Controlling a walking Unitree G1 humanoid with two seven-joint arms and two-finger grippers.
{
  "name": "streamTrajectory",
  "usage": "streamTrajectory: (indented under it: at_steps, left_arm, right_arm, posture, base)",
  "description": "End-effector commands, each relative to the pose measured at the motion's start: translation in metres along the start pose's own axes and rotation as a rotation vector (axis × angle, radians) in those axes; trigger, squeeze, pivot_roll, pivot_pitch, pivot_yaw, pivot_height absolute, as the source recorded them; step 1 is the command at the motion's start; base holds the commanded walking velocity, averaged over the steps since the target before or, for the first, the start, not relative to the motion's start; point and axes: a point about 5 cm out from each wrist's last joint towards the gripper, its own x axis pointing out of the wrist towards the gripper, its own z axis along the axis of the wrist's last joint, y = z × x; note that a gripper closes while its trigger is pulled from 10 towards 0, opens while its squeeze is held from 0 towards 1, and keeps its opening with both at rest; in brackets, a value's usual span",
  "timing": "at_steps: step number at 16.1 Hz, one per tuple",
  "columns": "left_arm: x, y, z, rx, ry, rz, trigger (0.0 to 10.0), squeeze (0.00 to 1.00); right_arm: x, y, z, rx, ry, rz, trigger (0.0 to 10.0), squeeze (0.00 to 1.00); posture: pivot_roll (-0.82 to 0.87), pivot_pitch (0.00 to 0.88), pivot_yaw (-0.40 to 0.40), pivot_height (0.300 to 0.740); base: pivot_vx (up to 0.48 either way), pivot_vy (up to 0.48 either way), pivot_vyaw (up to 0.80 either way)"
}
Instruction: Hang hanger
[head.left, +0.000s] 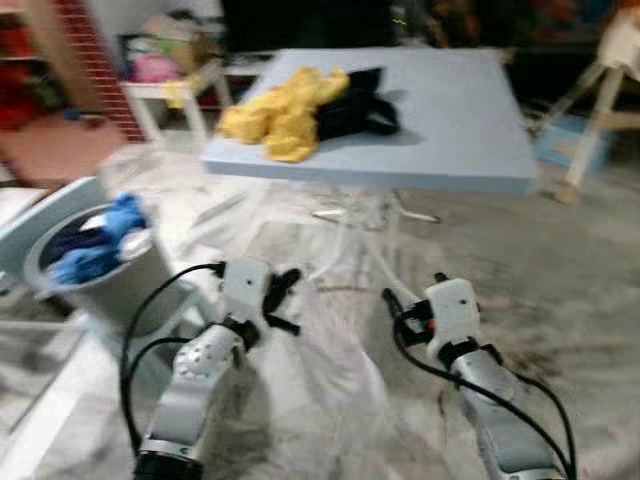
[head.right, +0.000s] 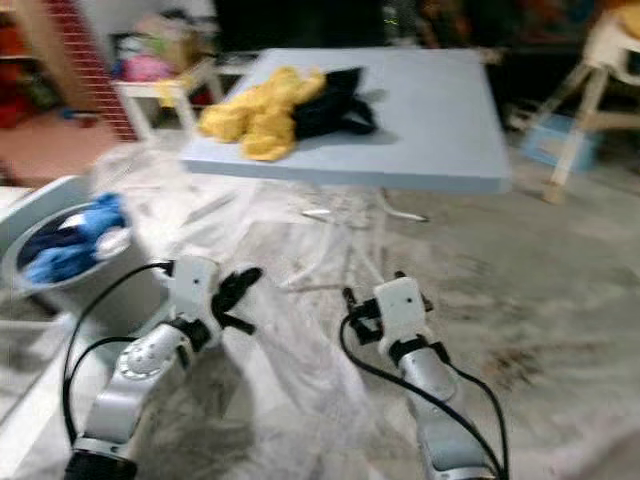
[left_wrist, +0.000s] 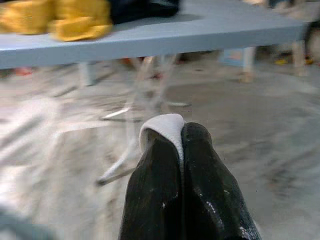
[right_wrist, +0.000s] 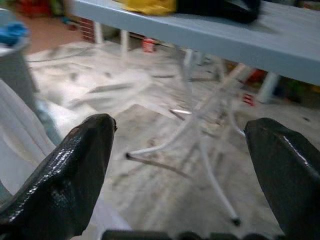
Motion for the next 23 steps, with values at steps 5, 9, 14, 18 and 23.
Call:
streamTrajectory:
  at_steps: [5,9,14,18,23]
  left_arm:
    - [0.01,0.035,0.009,0.138,0.102,-0.054,10.0,0.0]
    - [0.016,0.044,0.026,0.188,0.067,-0.094,10.0,0.0]
    - [0.042,0.023,0.056,0.238,-0.08,-0.187,10.0,0.0]
    - [0.053,-0.009,0.053,0.383,0.051,-0.574,10.0,0.0]
    - [0.042,-0.011,0.05,0.564,0.12,-0.742,10.0,0.0]
  right_arm:
    - [0.01,-0.02,0.008,-0.048,0.0,-0.007,10.0,0.0]
    - [0.012,-0.03,0.011,-0.052,-0.001,-0.029,10.0,0.0]
    - [0.016,-0.027,0.021,0.103,-0.021,-0.034,10.0,0.0]
    - [0.016,-0.023,0.015,0.101,0.057,0.043,10.0,0.0]
    - [0.007,-0.015,-0.003,0.104,0.183,0.153,10.0,0.0]
  posture:
    - [-0.1,0.0,0.092,0.74]
    - [-0.1,0.0,0.098,0.74]
    - [-0.1,0.0,0.102,0.74]
    - [-0.11,0.026,0.13,0.74]
    - [-0.1,0.053,0.148,0.74]
  base:
    - [0.0,0.0,0.0]
    - [0.0,0.0,0.0]
    - [0.0,0.0,0.0]
    - [0.0,0.0,0.0]
    - [0.0,0.0,0.0]
